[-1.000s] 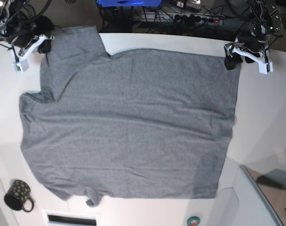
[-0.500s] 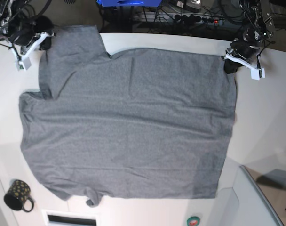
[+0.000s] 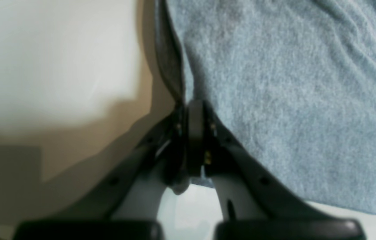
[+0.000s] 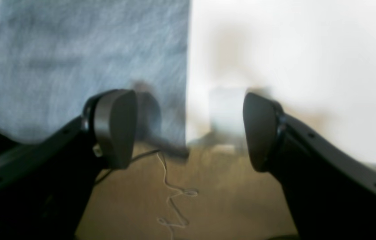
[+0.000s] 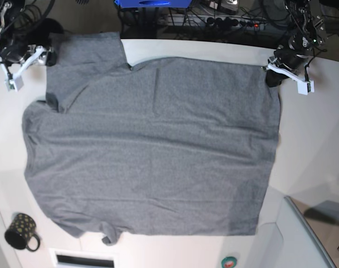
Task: Layout the t-shirt on the table in an organized manner, then fold the t-shirt properly
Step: 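Hold the collar-side corners with both grippers and tug them apart, then lift the collar edge with both grippers and fold it over the shirt body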
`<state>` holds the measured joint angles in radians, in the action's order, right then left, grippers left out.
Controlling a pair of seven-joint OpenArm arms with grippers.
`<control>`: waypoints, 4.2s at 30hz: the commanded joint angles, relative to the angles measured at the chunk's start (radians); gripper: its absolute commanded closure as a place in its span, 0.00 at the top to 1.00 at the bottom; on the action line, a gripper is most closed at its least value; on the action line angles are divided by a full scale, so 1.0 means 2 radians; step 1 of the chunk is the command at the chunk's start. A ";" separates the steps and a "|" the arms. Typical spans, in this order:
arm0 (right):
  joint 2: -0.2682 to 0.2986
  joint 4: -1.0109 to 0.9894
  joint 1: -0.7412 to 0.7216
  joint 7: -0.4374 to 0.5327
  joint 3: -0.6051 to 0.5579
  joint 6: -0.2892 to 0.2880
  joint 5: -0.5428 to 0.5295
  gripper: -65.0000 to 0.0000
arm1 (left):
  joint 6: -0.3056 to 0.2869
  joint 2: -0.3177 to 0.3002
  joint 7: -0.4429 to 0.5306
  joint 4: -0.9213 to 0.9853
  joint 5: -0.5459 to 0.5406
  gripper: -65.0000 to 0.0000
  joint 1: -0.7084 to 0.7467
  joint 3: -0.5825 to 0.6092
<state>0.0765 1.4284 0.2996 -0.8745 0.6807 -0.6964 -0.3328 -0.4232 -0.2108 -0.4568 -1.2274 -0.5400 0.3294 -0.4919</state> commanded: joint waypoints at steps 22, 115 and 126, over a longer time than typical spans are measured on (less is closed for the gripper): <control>0.005 -0.025 0.020 0.042 -0.075 -0.001 -0.002 0.01 | 0.005 -0.005 -0.014 -0.002 0.011 0.00 0.003 -0.002; 0.053 0.011 -0.155 -0.098 -0.064 -0.001 0.000 0.01 | 0.065 0.017 -0.019 -0.092 -0.057 0.00 -0.092 0.002; 0.085 -0.114 -0.248 -0.077 -0.103 -0.001 0.000 0.01 | 0.066 0.016 -0.018 -0.032 -0.056 0.00 -0.140 -0.001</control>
<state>0.2333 1.1851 -0.1726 -1.0496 0.4732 -0.6971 -0.3199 -0.2871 -0.1642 -0.5186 -1.2766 -0.6380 0.0605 -0.4892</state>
